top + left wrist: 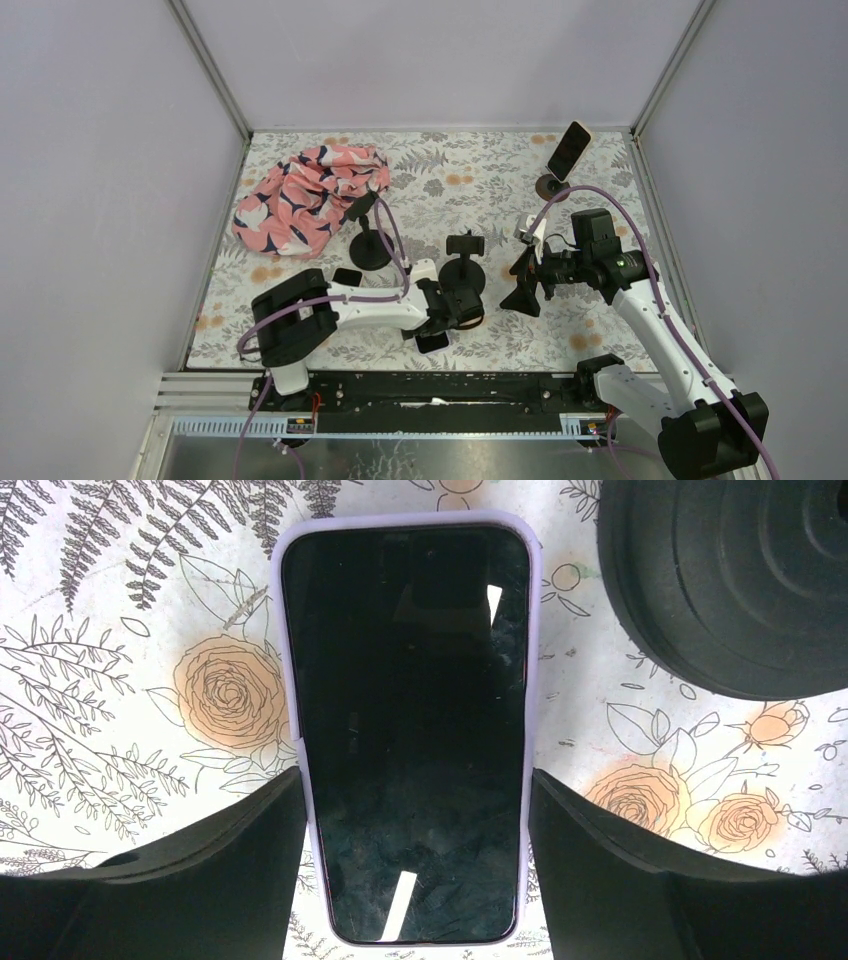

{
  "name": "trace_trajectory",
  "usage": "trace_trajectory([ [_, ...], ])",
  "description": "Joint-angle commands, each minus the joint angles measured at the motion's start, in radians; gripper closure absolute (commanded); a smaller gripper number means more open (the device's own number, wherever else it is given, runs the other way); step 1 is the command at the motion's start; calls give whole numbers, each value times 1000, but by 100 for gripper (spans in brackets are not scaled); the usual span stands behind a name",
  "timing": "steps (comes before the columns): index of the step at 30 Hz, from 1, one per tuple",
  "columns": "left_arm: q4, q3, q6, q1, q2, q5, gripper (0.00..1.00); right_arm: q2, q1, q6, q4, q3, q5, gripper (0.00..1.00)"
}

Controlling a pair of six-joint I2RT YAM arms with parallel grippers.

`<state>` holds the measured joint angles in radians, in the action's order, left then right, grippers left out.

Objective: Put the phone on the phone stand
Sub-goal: Pick up the phone at the center of the board.

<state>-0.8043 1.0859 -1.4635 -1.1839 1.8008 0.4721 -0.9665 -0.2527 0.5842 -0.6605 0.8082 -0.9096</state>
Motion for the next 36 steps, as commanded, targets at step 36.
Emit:
trace_trajectory([
  [36,294,129,275,-142,-657,111,82,5,-106,-150,-211,258,-221,0],
])
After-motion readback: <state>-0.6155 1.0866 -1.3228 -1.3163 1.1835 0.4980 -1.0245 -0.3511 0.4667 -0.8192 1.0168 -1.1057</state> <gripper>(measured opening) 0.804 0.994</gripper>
